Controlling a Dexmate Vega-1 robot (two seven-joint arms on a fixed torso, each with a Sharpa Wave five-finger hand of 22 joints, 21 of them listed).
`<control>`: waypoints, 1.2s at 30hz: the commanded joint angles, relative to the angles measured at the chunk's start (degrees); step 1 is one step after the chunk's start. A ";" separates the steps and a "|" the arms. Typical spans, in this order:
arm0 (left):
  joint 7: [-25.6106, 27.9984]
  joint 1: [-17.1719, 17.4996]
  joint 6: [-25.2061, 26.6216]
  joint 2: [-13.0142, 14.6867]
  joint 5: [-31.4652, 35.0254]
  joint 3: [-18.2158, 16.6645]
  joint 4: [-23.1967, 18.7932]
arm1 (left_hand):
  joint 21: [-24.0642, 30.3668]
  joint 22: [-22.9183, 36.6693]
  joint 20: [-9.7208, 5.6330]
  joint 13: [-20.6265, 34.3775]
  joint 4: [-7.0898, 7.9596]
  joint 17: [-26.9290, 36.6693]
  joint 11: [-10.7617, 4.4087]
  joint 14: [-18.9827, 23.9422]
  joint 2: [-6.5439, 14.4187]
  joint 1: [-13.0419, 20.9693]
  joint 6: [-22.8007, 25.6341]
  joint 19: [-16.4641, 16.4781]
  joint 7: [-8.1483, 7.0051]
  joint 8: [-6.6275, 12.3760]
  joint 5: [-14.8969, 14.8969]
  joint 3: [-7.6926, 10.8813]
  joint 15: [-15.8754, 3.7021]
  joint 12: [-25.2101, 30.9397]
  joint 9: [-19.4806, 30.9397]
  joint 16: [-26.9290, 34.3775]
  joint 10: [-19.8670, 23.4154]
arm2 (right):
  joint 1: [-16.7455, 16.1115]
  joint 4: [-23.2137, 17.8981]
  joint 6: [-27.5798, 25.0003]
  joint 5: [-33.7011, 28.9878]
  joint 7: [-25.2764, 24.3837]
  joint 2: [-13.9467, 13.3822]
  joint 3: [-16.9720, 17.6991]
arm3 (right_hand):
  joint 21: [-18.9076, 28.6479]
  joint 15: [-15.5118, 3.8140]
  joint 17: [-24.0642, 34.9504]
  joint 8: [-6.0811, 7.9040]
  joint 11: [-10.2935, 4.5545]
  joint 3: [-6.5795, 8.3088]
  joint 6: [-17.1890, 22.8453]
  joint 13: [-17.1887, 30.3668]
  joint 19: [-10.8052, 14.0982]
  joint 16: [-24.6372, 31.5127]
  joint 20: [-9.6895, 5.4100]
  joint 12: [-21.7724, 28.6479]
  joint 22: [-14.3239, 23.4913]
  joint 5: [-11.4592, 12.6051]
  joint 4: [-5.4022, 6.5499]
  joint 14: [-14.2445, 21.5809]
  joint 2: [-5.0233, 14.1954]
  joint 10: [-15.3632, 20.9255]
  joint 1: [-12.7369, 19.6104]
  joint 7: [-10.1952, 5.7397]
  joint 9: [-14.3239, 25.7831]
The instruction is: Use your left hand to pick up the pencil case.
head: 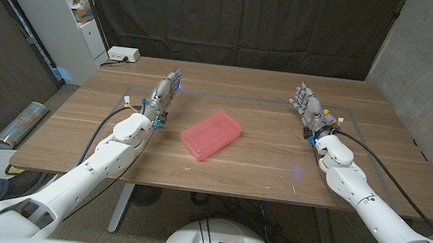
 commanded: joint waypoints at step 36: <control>2.17 4.22 -3.18 2.69 3.85 -0.62 -6.05 | 0.08 0.28 0.59 0.22 -0.76 0.31 -0.50 1.01 0.15 0.74 1.08 -0.76 -0.68 0.31 -0.17 0.09 -0.35 0.51 0.27 0.42 0.96 | 1.72 2.84 1.10 0.50 1.67 0.94 0.12 | 0.47 -0.05 -0.98 0.11 0.19 -0.19 0.64 0.12 0.55 0.54 0.04 0.40 0.06 0.48 -0.26 -0.07 0.50 0.28 0.07 -0.27 0.10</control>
